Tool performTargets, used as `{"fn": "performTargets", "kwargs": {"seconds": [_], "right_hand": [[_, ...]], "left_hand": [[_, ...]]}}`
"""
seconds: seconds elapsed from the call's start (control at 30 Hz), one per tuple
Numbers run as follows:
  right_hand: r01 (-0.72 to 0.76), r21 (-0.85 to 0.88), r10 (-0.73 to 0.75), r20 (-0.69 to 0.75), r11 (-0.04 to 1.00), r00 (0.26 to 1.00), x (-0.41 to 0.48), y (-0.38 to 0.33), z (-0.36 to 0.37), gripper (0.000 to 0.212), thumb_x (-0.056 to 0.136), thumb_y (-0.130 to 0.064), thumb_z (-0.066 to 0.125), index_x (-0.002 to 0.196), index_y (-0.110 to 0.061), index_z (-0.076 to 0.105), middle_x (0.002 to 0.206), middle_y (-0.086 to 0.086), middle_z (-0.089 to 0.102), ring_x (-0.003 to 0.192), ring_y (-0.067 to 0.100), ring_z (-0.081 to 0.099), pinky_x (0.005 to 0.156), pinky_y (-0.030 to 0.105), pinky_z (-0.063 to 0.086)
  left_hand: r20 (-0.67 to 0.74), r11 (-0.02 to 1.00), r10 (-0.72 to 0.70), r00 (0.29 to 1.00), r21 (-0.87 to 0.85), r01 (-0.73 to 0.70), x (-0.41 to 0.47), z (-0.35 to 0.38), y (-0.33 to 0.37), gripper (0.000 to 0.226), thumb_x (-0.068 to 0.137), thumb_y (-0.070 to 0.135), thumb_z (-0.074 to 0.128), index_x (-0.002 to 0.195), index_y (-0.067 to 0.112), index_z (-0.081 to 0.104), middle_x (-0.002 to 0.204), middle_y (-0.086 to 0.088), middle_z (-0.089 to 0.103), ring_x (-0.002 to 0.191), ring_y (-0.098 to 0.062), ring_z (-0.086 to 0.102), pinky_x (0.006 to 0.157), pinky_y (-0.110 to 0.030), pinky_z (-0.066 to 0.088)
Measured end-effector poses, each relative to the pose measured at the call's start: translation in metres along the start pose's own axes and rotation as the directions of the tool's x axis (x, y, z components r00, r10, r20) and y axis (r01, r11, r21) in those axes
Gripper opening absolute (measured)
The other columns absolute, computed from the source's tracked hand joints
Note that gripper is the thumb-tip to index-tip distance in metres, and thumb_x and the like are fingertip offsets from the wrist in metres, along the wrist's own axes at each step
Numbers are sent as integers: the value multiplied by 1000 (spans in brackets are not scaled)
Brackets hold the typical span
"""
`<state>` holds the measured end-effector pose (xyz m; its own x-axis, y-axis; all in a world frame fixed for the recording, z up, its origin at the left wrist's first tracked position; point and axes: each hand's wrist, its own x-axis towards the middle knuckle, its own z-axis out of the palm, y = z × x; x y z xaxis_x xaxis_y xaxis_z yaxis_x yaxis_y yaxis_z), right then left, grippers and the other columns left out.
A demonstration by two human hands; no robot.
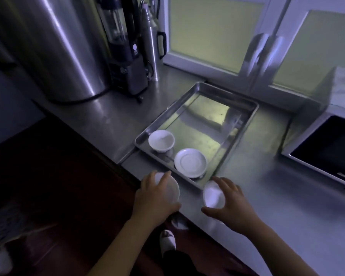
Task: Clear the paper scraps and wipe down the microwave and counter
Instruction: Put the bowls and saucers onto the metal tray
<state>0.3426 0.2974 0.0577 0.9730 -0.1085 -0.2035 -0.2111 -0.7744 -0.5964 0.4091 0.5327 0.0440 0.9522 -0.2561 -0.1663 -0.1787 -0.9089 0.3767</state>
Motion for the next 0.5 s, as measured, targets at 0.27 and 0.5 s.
{"fn": "performTargets", "kwargs": {"seconds": [0.27,0.5], "right_hand": [[-28,104,34,-58,994,998,116,-37,7,96,68,-43,88,150,-31,39,153,-3,39,136,24,37,112,37,34],[-91,134,103,-86,987,991,169,-51,9,96,66,-47,87,148,-38,39,152,-7,38,136,21,35,110,38,35]], "left_hand": [[71,994,22,997,109,-30,129,-60,-46,100,66,63,71,148,43,17,152,4,14,137,-27,23,105,-43,40],[201,979,106,974,148,-137,225,-71,-54,91,66,58,75,141,41,27,156,-3,15,144,-32,20,109,-52,36]]}}
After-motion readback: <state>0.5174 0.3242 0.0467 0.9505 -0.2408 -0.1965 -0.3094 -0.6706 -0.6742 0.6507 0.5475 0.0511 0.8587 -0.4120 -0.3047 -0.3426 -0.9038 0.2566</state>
